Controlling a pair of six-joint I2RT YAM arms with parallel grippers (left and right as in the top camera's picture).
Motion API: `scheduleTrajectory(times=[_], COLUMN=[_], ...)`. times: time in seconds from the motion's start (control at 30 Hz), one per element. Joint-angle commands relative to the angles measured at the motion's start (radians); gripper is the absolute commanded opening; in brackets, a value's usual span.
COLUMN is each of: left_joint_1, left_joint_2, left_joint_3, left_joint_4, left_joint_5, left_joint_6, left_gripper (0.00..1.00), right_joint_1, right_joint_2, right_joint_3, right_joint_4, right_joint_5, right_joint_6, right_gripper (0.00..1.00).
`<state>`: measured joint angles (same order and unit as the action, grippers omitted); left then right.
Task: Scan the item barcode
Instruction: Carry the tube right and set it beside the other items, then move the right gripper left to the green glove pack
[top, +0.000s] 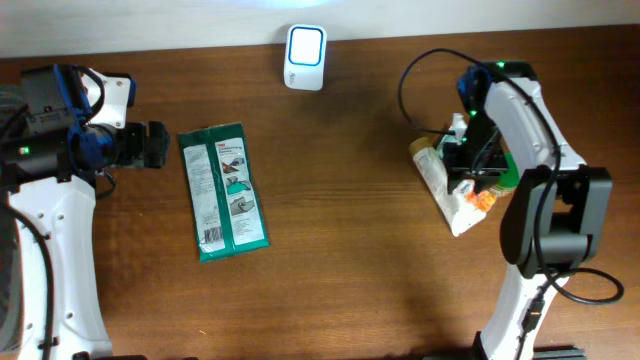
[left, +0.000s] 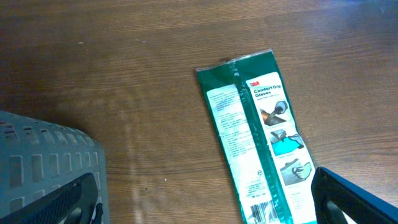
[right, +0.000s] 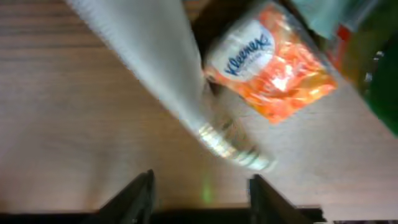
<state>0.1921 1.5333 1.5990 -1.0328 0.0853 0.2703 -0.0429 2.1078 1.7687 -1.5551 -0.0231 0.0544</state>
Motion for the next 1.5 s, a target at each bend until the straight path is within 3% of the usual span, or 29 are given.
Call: scheduleTrajectory(times=[0.0,0.1,0.27,0.37,0.47,0.63,0.67,0.77,0.8,0.97,1.07,1.37,1.47], left_joint_1=[0.003,0.003,0.003,0.003,0.003,0.003,0.003,0.003,0.003,0.003,0.003,0.003,0.003], left_joint_2=[-0.006,-0.006,-0.006,-0.006,-0.006,-0.006,-0.006,-0.006,-0.006,-0.006,-0.006,-0.006,-0.006], left_joint_3=[0.008,0.008,0.008,0.008,0.008,0.008,0.008,0.008,0.008,0.008,0.008,0.008,0.008], left_joint_4=[0.001,0.001,0.001,0.001,0.001,0.001,0.001,0.002,0.001,0.001,0.001,0.001,0.001], left_joint_5=[0.003,0.003,0.003,0.003,0.003,0.003,0.003,0.003,0.003,0.003,0.003,0.003,0.003], left_joint_6=[0.016,0.016,0.016,0.016,0.016,0.016,0.016,0.016,0.016,0.016,0.016,0.016,0.016], left_gripper=[0.99,0.99,0.99,0.99,0.99,0.99,0.99,0.99,0.99,0.99,0.99,0.99,0.99], right_joint_1=[-0.001,0.024,0.163,0.250,0.381,0.545,0.577,0.649,0.667,0.745,0.778,0.781,0.780], right_joint_2=[-0.028,-0.045,-0.045,-0.038,-0.022,0.009,0.017,0.038,0.044,0.104,0.167,0.285,0.287], right_joint_3=[0.053,0.193,0.342,0.335,0.285,0.179,0.152,0.085,0.065,-0.003,-0.003,-0.003,-0.003], right_joint_4=[-0.016,-0.047,-0.029,0.045,0.194,0.452,0.521,0.736,0.811,1.084,1.121,1.094,0.995], right_joint_5=[-0.022,-0.175,-0.340,-0.418,-0.430,-0.430,-0.429,-0.429,-0.429,-0.435,-0.452,-0.541,-0.434], right_joint_6=[-0.025,-0.110,-0.110,-0.105,0.008,0.150,0.195,0.320,0.362,0.480,0.479,0.474,0.449], right_gripper=[0.50,0.63,0.64,0.68,0.98,0.98,0.92,0.43,0.34,0.18,0.11,0.12,0.13])
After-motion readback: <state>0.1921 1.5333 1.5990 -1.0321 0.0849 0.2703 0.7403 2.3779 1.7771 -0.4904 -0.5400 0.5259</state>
